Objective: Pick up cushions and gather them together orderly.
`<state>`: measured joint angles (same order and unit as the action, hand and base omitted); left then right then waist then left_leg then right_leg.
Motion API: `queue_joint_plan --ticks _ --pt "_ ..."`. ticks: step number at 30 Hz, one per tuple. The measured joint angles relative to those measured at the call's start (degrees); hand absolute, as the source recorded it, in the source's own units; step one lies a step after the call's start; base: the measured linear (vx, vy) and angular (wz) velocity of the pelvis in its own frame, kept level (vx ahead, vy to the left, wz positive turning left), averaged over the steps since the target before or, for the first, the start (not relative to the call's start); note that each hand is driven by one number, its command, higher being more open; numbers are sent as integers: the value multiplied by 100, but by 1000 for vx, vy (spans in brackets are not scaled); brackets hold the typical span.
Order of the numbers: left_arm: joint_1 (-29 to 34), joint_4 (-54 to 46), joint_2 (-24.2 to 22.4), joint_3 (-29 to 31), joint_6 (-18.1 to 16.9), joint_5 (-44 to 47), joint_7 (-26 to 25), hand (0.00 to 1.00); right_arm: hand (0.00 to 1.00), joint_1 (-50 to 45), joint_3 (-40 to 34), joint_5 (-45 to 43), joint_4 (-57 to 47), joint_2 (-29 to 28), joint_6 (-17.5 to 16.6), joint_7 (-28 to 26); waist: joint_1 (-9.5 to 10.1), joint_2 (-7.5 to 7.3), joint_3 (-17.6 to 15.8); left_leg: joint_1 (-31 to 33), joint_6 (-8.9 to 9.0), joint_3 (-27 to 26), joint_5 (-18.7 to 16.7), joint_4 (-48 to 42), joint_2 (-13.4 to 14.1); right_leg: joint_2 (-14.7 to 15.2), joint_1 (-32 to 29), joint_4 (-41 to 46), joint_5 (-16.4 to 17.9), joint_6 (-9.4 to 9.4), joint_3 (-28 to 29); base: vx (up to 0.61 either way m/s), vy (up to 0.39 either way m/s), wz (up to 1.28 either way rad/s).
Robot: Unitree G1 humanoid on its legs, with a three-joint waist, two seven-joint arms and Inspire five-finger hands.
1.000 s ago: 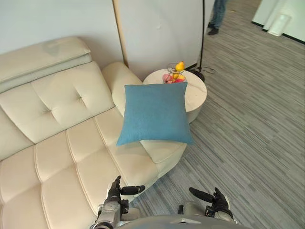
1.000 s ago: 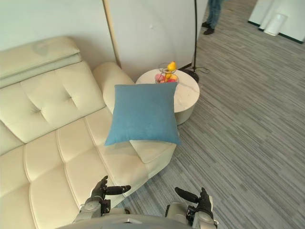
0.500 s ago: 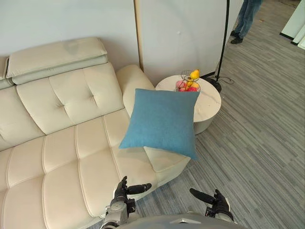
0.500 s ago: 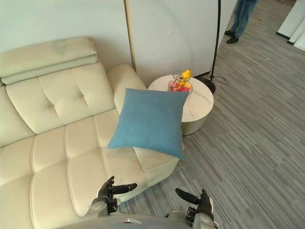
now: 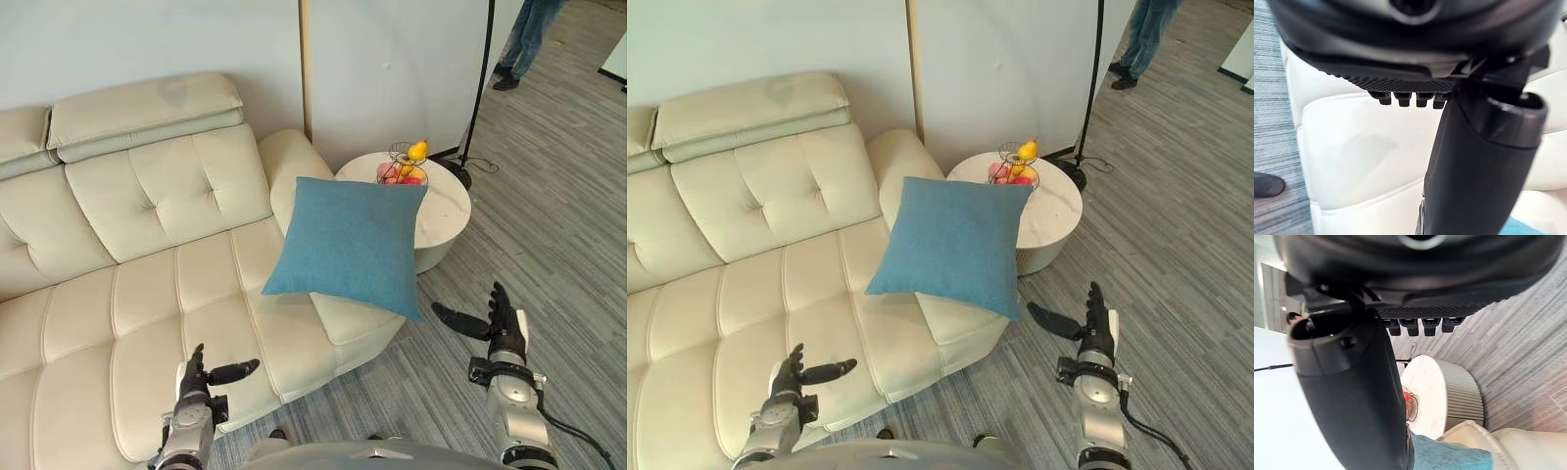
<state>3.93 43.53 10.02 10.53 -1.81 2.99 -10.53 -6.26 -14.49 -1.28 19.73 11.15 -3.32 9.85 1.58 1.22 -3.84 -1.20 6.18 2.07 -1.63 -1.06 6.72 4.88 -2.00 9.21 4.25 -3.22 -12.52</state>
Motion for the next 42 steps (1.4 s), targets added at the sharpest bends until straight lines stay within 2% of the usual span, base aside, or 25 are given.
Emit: queue_joint_plan --ticks 5,9,13,17,21,27,28,29,30,31,36,42 --pt "-129 -363 2 -34 -1 153 -138 100 100 189 44 -134 -5 10 -4 -12 -21 22 4 105 -19 36 13 11 -35 -2 4 -226 -118 3 -14 43 48 2" --pt "-515 -526 6 -201 -3 165 -325 100 100 490 176 -228 3 15 -4 88 -31 60 -20 443 -86 130 112 10 -82 5 -186 -453 -311 7 -91 -25 51 11" --pt "-1027 -759 24 -676 -6 208 -496 100 100 954 530 -307 42 -16 -1 222 -11 45 -272 731 -106 195 269 5 -106 21 -406 -478 -425 54 -145 -87 29 11" --pt "-1874 -854 -73 -1240 -6 211 -673 100 100 1678 817 -573 43 -251 -3 451 133 -1 -553 1367 -59 185 433 -76 -68 40 -1238 17 -412 100 -92 -158 -2 -1" --pt "-2583 -852 -233 -1525 -5 338 -783 100 100 2165 1092 -782 30 -513 -2 629 159 -85 -791 1828 -54 143 476 -316 -84 112 -1838 521 -340 176 -8 -123 -32 -5" --pt "-3688 -801 -437 -1931 -7 550 -980 100 100 2840 1204 -912 11 -656 -3 1010 168 -117 -1093 2412 -55 109 468 -646 -74 164 -2427 942 -314 203 15 -102 -59 0" --pt "-3826 -792 -480 -1972 -7 551 -986 100 0 2911 1235 -913 9 -656 -3 1064 167 -120 -1103 2481 -57 60 474 -644 -59 167 -2519 970 -316 205 20 -75 -61 0" --pt "-3945 -751 -515 -2040 -7 554 -1013 100 0 2957 1247 -915 7 -659 -3 1094 163 -120 -1112 2542 -59 8 496 -646 -38 168 -2585 983 -325 214 21 -22 -35 0" --pt "-4126 -651 -554 -2113 -6 556 -1044 0 0 3016 1260 -922 7 -670 -3 1148 164 -120 -1117 2614 -42 -25 520 -649 -19 164 -2671 992 -341 228 22 14 -62 0" --pt "-4406 -474 -633 -2144 -5 555 -1119 0 0 3099 1321 -1005 -26 -685 -4 1239 152 -119 -1131 2736 19 -35 574 -676 -1 154 -2800 997 -376 250 22 20 -50 -1" --pt "-5073 -280 -685 -2148 30 545 -1345 0 0 3378 1345 -1186 -67 -737 -77 1425 134 -130 -1294 2999 44 -120 586 -750 55 102 -3042 933 -474 279 70 30 -41 -7" --pt "-5519 -280 -390 -2147 69 529 -1465 0 0 3466 1340 -1516 -325 -618 -248 1523 135 -144 -1436 3135 59 -307 576 -823 138 9 -3126 678 -673 296 207 21 -12 -14"
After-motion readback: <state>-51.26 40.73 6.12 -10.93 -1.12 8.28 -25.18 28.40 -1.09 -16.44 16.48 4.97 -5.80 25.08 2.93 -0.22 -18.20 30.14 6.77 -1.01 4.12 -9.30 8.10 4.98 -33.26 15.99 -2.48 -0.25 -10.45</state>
